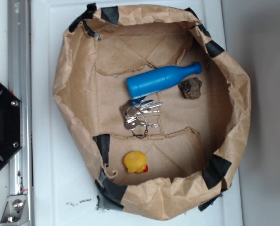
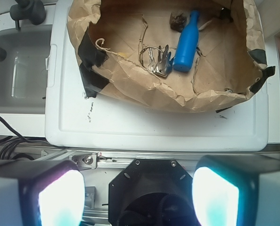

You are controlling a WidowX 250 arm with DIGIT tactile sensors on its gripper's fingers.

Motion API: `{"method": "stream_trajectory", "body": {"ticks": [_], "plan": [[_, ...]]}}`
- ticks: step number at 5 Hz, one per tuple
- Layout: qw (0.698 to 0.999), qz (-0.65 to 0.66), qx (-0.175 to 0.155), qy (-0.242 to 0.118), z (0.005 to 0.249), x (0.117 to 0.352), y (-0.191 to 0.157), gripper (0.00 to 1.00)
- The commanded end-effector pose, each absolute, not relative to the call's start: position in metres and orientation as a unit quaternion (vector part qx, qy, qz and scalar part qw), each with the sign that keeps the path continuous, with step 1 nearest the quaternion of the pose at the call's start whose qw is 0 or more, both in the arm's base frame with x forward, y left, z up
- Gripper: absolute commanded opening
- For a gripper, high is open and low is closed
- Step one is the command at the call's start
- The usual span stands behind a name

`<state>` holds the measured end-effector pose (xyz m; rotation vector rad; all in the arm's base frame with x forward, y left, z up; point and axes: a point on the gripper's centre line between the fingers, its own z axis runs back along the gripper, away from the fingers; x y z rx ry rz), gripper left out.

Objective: Grab the silver keys.

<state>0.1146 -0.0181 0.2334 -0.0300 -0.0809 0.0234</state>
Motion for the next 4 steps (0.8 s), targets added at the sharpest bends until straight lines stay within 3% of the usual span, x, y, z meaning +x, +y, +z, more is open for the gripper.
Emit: {"method": "stream_trajectory", "body": {"ticks": [1, 2, 3, 4], "plan": [[0.996, 0.074, -0.012, -0.039, 0.232, 0.159, -0.014, 1.0], [0.997, 0.061, 0.003, -0.044, 0.222, 0.18, -0.001, 1.0], [0.997, -0.041, 0.013, -0.064, 0.218, 0.188, 0.002, 1.0], [0.985, -0.163, -0.018, -0.048, 0.212, 0.221, 0.012, 1.0]]}}
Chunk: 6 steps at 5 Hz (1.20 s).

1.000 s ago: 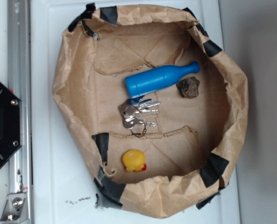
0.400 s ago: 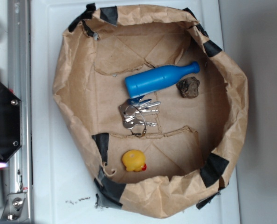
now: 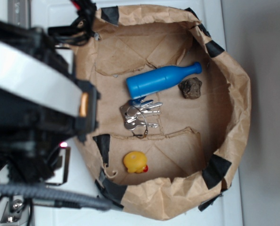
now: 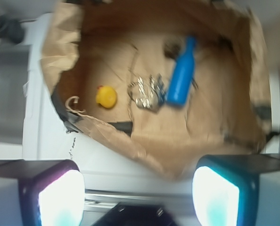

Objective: Grab the silver keys.

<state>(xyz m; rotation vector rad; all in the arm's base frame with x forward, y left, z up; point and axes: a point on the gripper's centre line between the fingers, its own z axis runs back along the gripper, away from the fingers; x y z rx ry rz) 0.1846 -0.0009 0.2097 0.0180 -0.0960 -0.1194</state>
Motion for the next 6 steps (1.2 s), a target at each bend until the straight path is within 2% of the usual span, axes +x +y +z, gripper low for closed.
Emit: {"method": "stream_trajectory", "body": {"ticks": [1, 2, 3, 4, 5, 6], "plan": [[0.966, -0.254, -0.012, -0.045, 0.213, 0.247, 0.019, 1.0], [0.943, -0.322, 0.011, -0.083, 0.215, 0.265, 0.024, 1.0], [0.907, -0.405, 0.03, -0.108, 0.197, 0.257, 0.021, 1.0], [0.886, -0.451, 0.046, -0.095, 0.169, 0.258, 0.017, 1.0], [0.874, -0.479, 0.048, -0.069, 0.151, 0.268, 0.029, 1.0], [0.874, -0.479, 0.048, -0.069, 0.151, 0.268, 0.029, 1.0]]}}
